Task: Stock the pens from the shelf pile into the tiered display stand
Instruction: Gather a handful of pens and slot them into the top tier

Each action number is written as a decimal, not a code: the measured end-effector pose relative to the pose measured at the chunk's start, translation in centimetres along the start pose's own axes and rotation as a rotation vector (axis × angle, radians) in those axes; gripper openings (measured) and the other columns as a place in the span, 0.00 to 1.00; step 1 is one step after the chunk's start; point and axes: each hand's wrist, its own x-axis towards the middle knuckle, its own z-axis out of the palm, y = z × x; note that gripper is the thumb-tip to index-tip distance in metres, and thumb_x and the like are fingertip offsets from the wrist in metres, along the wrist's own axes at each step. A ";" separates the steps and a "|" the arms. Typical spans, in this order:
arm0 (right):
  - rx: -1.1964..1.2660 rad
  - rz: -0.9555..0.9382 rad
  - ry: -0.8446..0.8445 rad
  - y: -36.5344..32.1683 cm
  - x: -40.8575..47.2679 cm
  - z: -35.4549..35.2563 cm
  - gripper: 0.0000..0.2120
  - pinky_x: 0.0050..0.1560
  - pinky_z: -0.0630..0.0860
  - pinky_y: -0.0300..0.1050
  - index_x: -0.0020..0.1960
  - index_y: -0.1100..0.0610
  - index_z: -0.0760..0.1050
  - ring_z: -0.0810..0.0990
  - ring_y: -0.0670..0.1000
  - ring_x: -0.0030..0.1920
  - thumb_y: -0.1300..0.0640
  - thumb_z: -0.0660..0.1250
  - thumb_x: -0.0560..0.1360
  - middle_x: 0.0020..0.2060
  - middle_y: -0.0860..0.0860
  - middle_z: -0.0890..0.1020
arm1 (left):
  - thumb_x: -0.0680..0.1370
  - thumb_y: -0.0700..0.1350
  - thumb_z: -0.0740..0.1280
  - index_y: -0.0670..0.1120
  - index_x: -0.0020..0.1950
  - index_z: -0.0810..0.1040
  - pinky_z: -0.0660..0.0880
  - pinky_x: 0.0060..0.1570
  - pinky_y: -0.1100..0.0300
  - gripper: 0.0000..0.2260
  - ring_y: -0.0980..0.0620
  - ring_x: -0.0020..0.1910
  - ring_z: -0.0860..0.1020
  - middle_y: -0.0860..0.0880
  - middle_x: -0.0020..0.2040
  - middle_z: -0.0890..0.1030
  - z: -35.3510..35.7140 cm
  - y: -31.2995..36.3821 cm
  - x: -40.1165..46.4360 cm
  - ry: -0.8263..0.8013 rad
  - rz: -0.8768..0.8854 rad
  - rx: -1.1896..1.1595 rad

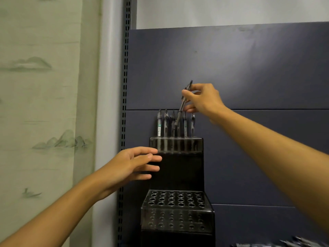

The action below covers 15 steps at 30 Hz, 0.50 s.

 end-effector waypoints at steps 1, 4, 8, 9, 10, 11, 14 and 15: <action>-0.014 0.003 -0.002 0.3 0.1 0.0 0.15 0.35 0.83 0.40 0.62 0.61 0.77 0.83 0.48 0.30 0.54 0.68 0.79 0.45 0.55 0.84 | 0.81 0.44 0.63 0.49 0.64 0.77 0.80 0.55 0.53 0.11 0.50 0.54 0.84 0.52 0.56 0.85 -0.2 0.0 -0.1 0.007 -0.001 0.002; -0.056 0.008 -0.031 1.0 0.0 0.5 0.17 0.37 0.84 0.41 0.64 0.61 0.77 0.84 0.49 0.32 0.54 0.68 0.79 0.47 0.56 0.84 | 0.81 0.43 0.63 0.48 0.63 0.77 0.81 0.53 0.55 0.11 0.50 0.54 0.84 0.52 0.56 0.85 -0.7 -0.1 -0.2 0.032 0.000 -0.003; -0.096 0.009 -0.057 1.5 -0.3 1.4 0.19 0.39 0.84 0.42 0.67 0.60 0.75 0.86 0.51 0.37 0.53 0.68 0.79 0.50 0.56 0.84 | 0.81 0.43 0.63 0.48 0.62 0.78 0.80 0.54 0.54 0.11 0.50 0.54 0.84 0.51 0.55 0.85 -0.7 -0.3 -0.3 0.030 0.000 0.001; -0.102 0.007 -0.064 1.5 -0.3 1.5 0.19 0.39 0.84 0.42 0.67 0.60 0.75 0.86 0.51 0.38 0.53 0.68 0.79 0.50 0.55 0.84 | 0.81 0.43 0.63 0.48 0.62 0.78 0.80 0.54 0.53 0.11 0.49 0.53 0.84 0.51 0.55 0.85 -0.7 -0.3 -0.4 0.029 0.000 -0.001; -0.108 0.005 -0.075 1.5 -0.4 1.7 0.19 0.39 0.84 0.42 0.67 0.60 0.75 0.86 0.51 0.38 0.53 0.68 0.79 0.49 0.55 0.84 | 0.81 0.43 0.63 0.48 0.62 0.78 0.80 0.54 0.53 0.11 0.49 0.53 0.84 0.51 0.55 0.85 -0.7 -0.3 -0.4 0.030 -0.002 -0.002; -0.117 0.000 -0.090 1.4 -0.4 1.9 0.19 0.39 0.84 0.42 0.67 0.59 0.75 0.86 0.51 0.38 0.53 0.68 0.79 0.49 0.55 0.84 | 0.81 0.43 0.63 0.48 0.62 0.78 0.80 0.54 0.53 0.10 0.49 0.53 0.84 0.51 0.55 0.85 -0.8 -0.4 -0.4 0.031 -0.001 -0.002; -0.152 -0.004 -0.123 1.3 -0.6 2.6 0.20 0.39 0.84 0.42 0.68 0.59 0.75 0.85 0.51 0.37 0.53 0.69 0.78 0.47 0.56 0.85 | 0.81 0.43 0.63 0.48 0.62 0.78 0.80 0.53 0.53 0.10 0.49 0.53 0.84 0.51 0.55 0.85 -1.0 -0.4 -0.5 0.033 0.002 0.008; -0.160 -0.001 -0.121 1.4 -0.6 2.8 0.21 0.39 0.84 0.42 0.68 0.59 0.74 0.86 0.50 0.37 0.53 0.70 0.77 0.45 0.56 0.84 | 0.81 0.43 0.63 0.48 0.62 0.78 0.80 0.53 0.53 0.10 0.49 0.53 0.85 0.51 0.55 0.85 -1.0 -0.4 -0.6 0.034 0.003 0.008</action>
